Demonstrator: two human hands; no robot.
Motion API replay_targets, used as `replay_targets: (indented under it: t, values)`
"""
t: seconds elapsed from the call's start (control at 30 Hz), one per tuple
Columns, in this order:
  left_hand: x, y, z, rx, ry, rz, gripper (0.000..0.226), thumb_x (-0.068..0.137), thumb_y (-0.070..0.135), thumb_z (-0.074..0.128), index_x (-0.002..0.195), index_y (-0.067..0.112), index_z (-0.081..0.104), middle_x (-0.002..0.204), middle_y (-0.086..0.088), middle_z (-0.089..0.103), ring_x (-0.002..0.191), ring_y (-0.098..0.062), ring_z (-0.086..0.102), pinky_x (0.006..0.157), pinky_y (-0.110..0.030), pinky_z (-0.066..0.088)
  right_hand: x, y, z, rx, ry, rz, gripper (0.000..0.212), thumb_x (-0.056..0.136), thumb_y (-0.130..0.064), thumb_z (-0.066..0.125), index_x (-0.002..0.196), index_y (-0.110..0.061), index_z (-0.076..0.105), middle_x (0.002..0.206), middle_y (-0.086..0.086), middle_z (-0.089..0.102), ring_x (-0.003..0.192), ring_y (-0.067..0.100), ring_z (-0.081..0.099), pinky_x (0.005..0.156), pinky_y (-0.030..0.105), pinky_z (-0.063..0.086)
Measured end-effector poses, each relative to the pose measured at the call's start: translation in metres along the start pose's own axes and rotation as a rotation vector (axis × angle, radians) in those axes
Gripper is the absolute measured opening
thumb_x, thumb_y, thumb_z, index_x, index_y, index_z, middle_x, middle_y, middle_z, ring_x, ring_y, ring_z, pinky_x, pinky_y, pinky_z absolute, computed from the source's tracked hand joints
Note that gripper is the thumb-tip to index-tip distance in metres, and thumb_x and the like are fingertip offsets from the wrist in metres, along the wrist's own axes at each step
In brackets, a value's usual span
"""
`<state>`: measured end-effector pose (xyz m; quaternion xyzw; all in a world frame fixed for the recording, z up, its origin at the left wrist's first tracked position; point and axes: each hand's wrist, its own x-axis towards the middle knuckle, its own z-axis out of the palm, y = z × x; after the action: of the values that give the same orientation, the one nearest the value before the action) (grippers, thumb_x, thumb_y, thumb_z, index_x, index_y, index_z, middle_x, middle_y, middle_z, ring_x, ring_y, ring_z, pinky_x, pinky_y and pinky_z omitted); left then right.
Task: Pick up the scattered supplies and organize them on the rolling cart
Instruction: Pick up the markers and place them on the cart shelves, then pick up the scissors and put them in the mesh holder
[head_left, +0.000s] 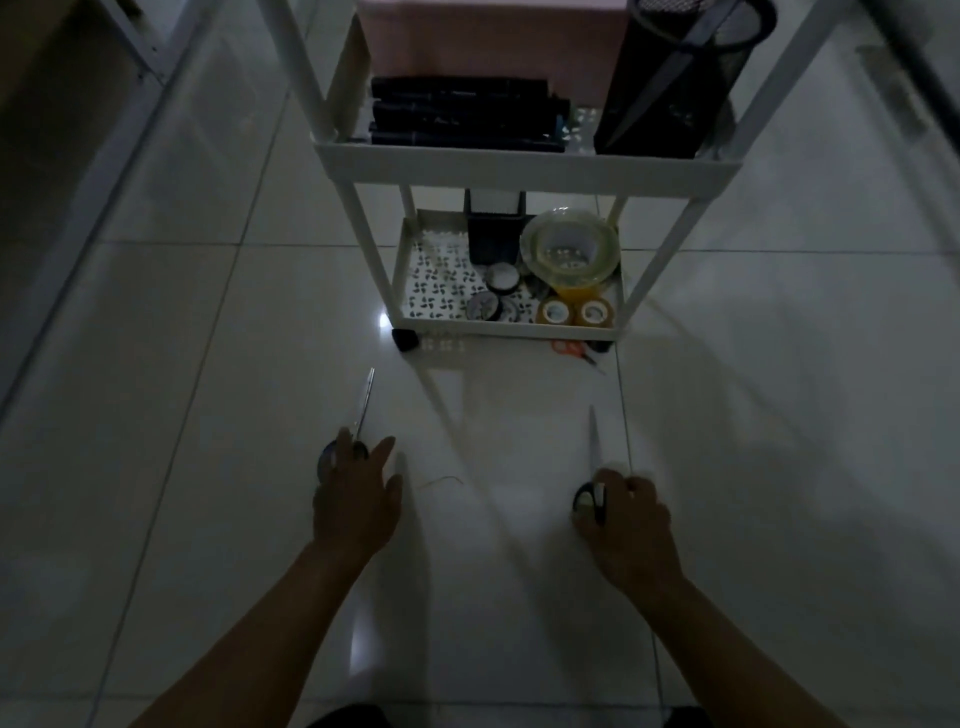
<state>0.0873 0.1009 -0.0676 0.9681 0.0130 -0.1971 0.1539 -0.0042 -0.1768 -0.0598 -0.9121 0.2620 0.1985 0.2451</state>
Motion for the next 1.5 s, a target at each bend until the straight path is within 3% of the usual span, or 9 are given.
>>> replay_targets:
  t: [0.43,0.67,0.83,0.97,1.1,1.23,1.3,1.37,1.5]
  values:
    - [0.002,0.012,0.001,-0.082,-0.015,-0.033,0.032,0.087,0.006,0.057,0.118,0.010,0.057,0.132,-0.020,0.041,0.103,-0.044,0.055,0.085,-0.045,0.050,-0.005,-0.021,-0.001,0.128,0.125,-0.056,0.042,0.075,-0.035,0.068,0.113,-0.020,0.056,0.101,0.009,0.048,0.088,0.032,0.052,0.068,0.032,0.044]
    - [-0.024,0.074,-0.069,-0.430,0.007,-0.066,0.030,0.090,0.019,0.061,0.119,0.013,0.062,0.104,-0.012,0.067,0.088,-0.025,0.064,0.074,-0.027,0.050,-0.013,-0.058,-0.064,0.386,0.278,-0.146,0.017,0.087,-0.030,0.061,0.096,-0.019,0.070,0.097,0.003,0.062,0.084,0.015,0.055,0.068,0.022,0.040]
    - [-0.026,0.117,-0.127,-0.810,-0.122,-0.172,0.021,0.086,0.024,0.064,0.105,0.015,0.067,0.086,-0.013,0.074,0.069,-0.023,0.071,0.063,-0.030,0.059,-0.024,-0.100,-0.114,0.281,0.333,-0.272,0.032,0.097,-0.038,0.047,0.095,-0.015,0.070,0.075,0.002,0.065,0.068,0.019,0.056,0.058,0.030,0.036]
    - [-0.040,0.147,-0.161,-1.100,-0.239,-0.191,0.017,0.086,0.013,0.070,0.095,-0.001,0.069,0.101,-0.020,0.069,0.083,-0.032,0.070,0.060,-0.029,0.058,-0.043,-0.128,-0.141,0.389,0.351,-0.352,0.025,0.095,-0.034,0.054,0.102,-0.016,0.071,0.091,0.006,0.070,0.081,0.019,0.063,0.068,0.024,0.043]
    - [-0.061,0.163,-0.182,-1.234,-0.345,-0.102,0.014,0.090,0.006,0.064,0.091,-0.006,0.070,0.091,-0.018,0.073,0.073,-0.025,0.073,0.055,-0.021,0.055,-0.066,-0.142,-0.157,0.423,0.189,-0.462,0.019,0.096,-0.029,0.053,0.099,-0.020,0.070,0.081,-0.009,0.061,0.070,-0.008,0.055,0.063,0.004,0.041]
    - [-0.068,0.163,-0.189,-1.266,-0.303,-0.091,0.011,0.089,0.010,0.067,0.087,0.000,0.072,0.093,-0.019,0.074,0.071,-0.024,0.073,0.056,-0.021,0.056,-0.075,-0.139,-0.169,0.556,-0.016,-0.455,0.026,0.090,-0.023,0.055,0.105,-0.040,0.069,0.091,-0.015,0.069,0.083,0.002,0.064,0.080,0.030,0.056]
    - [-0.069,0.162,-0.189,-1.261,-0.287,-0.085,0.014,0.088,0.016,0.069,0.089,0.002,0.073,0.093,-0.016,0.075,0.078,-0.025,0.073,0.062,-0.025,0.059,-0.079,-0.137,-0.173,0.577,-0.064,-0.520,0.030,0.085,-0.021,0.064,0.107,-0.041,0.068,0.092,-0.018,0.069,0.084,-0.001,0.065,0.077,0.022,0.054]
    - [-0.070,0.161,-0.186,-1.226,-0.284,-0.069,0.025,0.087,0.026,0.070,0.095,0.003,0.072,0.094,-0.015,0.076,0.082,-0.024,0.072,0.068,-0.027,0.060,-0.083,-0.134,-0.173,0.495,0.015,-0.578,0.033,0.082,-0.018,0.070,0.112,-0.033,0.067,0.087,-0.024,0.063,0.080,-0.005,0.063,0.071,0.009,0.047]
    - [-0.067,0.163,-0.175,-1.111,-0.295,-0.028,0.039,0.085,0.046,0.067,0.099,0.010,0.073,0.094,-0.005,0.077,0.080,-0.014,0.072,0.073,-0.031,0.058,-0.080,-0.122,-0.166,0.407,0.235,-0.567,0.028,0.087,-0.017,0.065,0.114,-0.024,0.068,0.093,-0.014,0.059,0.090,0.009,0.060,0.079,0.019,0.048]
